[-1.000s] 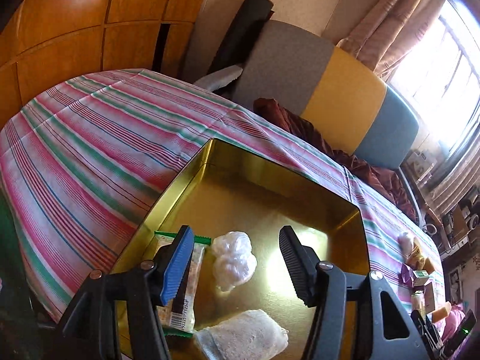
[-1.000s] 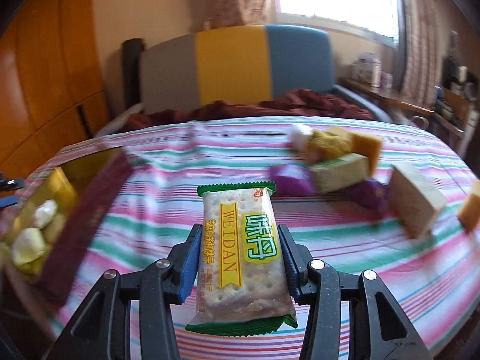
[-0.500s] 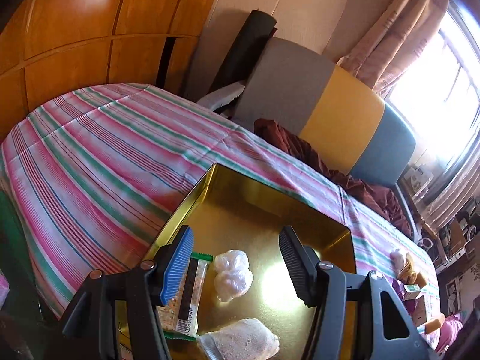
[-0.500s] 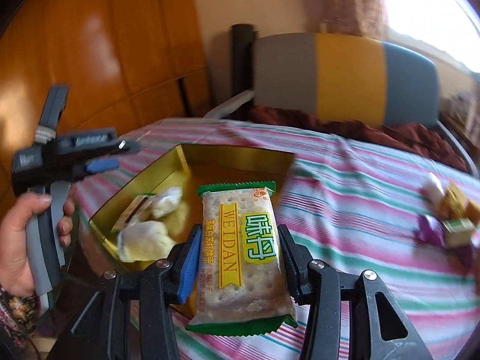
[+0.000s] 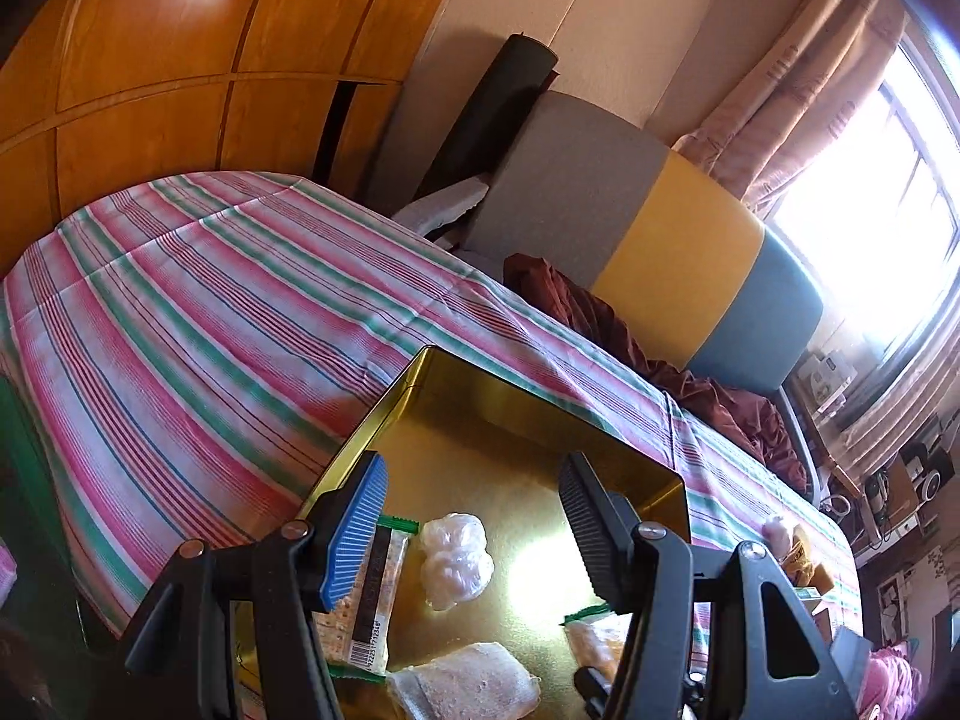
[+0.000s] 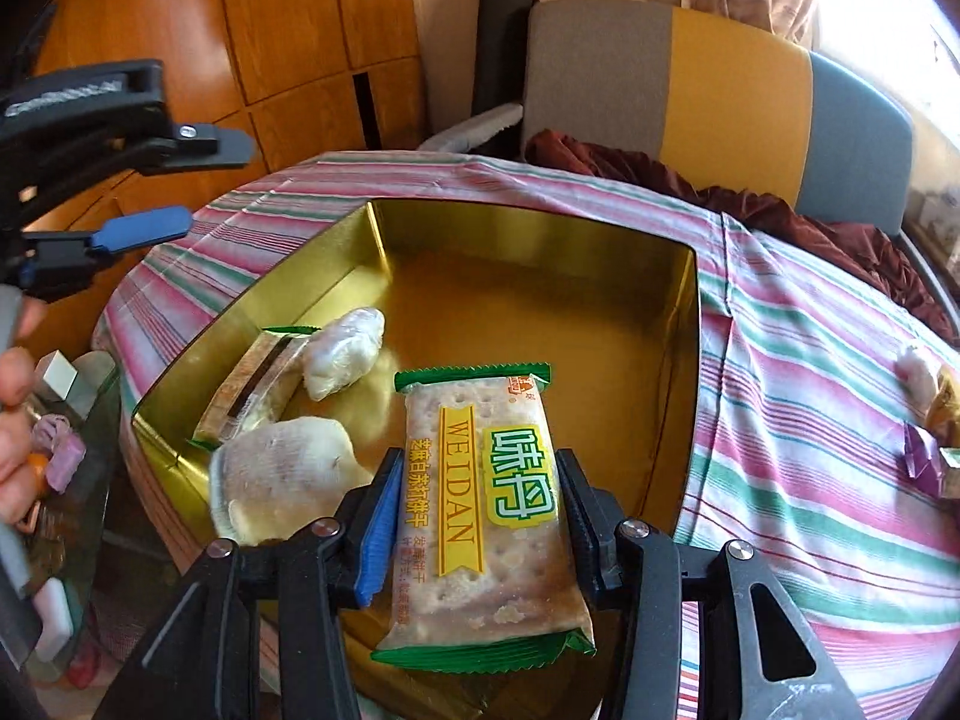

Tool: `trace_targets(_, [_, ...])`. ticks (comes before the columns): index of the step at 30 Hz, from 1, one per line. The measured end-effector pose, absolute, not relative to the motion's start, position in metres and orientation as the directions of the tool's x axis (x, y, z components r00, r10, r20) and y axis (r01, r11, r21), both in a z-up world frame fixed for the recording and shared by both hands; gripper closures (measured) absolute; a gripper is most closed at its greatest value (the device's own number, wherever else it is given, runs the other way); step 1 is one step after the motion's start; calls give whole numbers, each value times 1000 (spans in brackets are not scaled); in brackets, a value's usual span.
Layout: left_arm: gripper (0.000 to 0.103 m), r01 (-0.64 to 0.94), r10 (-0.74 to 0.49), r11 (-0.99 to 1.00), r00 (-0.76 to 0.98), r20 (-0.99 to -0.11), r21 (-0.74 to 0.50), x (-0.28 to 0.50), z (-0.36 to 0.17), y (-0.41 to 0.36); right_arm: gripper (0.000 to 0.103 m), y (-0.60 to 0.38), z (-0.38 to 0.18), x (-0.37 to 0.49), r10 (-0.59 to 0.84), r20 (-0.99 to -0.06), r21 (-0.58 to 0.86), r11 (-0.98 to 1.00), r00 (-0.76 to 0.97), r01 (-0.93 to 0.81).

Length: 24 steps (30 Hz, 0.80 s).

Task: Organize objects
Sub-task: 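Lower the WEIDAN packet into the tray and open the right tool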

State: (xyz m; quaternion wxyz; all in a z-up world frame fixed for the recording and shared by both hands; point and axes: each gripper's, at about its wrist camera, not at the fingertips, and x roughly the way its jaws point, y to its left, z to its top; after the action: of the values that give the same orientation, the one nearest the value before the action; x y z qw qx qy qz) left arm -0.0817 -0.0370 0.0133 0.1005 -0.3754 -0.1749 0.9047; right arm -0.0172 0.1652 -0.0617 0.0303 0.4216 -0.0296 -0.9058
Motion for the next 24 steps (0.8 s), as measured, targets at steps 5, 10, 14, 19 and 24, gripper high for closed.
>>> trace_targets(5, [43, -51, 311, -918, -710, -632, -394, -79, 17, -38, 43, 158, -70, -20, -167, -789, 168, -984, -591, 53])
trace_targets(10, [43, -54, 317, -915, -709, -630, -400, -76, 18, -35, 40, 155, -56, 1, -181, -741, 176, -982, -646, 73])
trace_targets(14, [43, -71, 329, -916, -698, -637, -395, -75, 15, -26, 39, 166, -44, 14, -140, -708, 147, -988, -692, 50])
trace_targets(19, [43, -101, 363, -906, -682, -635, -410, -71, 11, -15, 36, 182, -33, 19, -101, -692, 136, -991, -715, 8])
trace_targets(24, [43, -132, 385, -903, -670, -635, -408, -64, 8, -1, 35, 203, -28, 27, -58, -683, 135, -990, -728, -47])
